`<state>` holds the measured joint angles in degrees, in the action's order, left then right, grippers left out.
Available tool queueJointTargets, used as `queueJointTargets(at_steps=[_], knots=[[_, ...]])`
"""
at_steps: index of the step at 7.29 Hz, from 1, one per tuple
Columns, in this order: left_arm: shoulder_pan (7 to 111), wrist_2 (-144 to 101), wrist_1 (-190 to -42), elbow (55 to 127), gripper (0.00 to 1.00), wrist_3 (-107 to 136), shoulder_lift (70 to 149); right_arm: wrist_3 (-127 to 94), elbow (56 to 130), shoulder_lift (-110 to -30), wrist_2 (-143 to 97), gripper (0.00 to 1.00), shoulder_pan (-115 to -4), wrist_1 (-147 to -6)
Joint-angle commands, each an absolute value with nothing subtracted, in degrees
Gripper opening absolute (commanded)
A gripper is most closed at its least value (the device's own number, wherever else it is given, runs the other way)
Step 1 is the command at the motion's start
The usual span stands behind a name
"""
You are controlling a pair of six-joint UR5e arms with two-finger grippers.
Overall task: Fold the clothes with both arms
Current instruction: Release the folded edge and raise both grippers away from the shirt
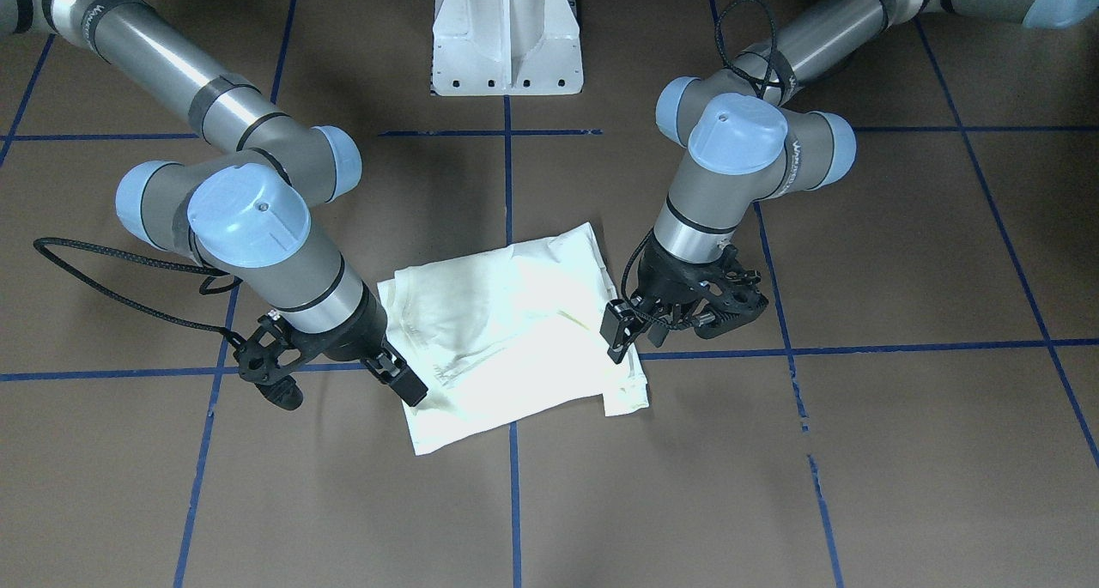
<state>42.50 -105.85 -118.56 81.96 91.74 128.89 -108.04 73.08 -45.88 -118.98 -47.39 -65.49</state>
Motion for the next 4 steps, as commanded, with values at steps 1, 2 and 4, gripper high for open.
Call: queueJointTargets(at_steps=[1,2,4], knots=[[40.45,-107.58,-125.45,81.74,0.99,90.70,127.80,-107.40,73.39,-45.97,-119.27,1.00,-47.55,-65.83],[38.25,-107.58,-132.38,81.56,0.99,95.14,125.53,-106.27,73.48,-46.05,-119.27,1.00,-47.64,-65.83],[35.51,-108.27,-135.53,83.48,0.99,102.46,124.54,-102.24,74.61,-46.67,-119.35,1.00,-49.38,-66.62]])
